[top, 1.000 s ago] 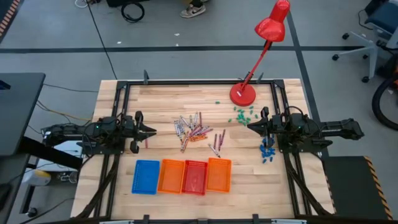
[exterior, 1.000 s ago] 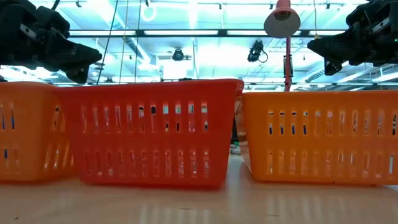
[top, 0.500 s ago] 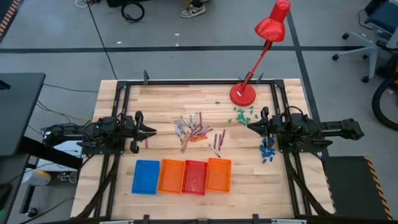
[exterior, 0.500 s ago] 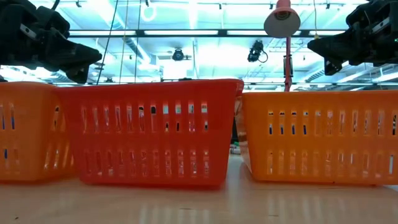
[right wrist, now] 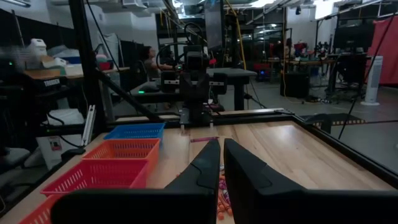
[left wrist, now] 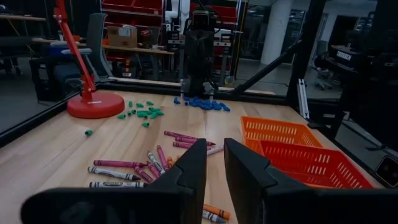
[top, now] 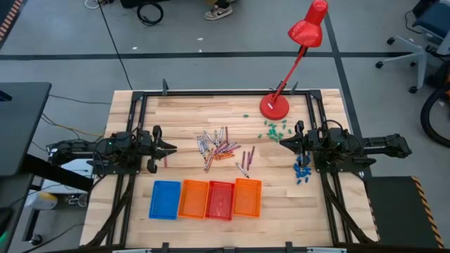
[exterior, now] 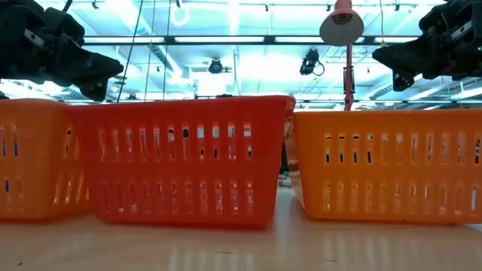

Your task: Sort crayons

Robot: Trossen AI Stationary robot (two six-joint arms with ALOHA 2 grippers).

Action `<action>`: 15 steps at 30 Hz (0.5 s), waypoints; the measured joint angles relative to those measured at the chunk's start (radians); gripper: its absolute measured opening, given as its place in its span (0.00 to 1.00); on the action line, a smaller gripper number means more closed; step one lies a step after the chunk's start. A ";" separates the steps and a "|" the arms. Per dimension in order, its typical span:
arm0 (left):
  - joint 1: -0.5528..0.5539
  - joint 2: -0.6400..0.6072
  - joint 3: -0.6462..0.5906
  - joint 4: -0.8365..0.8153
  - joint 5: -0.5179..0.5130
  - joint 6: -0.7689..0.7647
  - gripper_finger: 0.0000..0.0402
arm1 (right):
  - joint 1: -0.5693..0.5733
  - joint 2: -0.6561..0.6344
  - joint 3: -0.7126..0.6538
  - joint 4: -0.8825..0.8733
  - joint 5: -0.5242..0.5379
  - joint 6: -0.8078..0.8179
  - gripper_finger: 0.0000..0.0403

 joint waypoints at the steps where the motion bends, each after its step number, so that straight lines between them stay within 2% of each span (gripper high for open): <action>1: 0.000 0.000 0.000 0.000 0.000 0.000 0.17 | 0.000 0.000 0.000 0.000 0.000 0.000 0.07; 8: 0.000 0.000 0.000 0.003 0.000 0.002 0.17 | 0.000 0.000 0.000 0.003 0.000 0.000 0.07; 15: 0.000 -0.001 0.000 0.184 0.000 0.006 0.17 | 0.000 0.000 0.000 0.083 0.001 0.001 0.07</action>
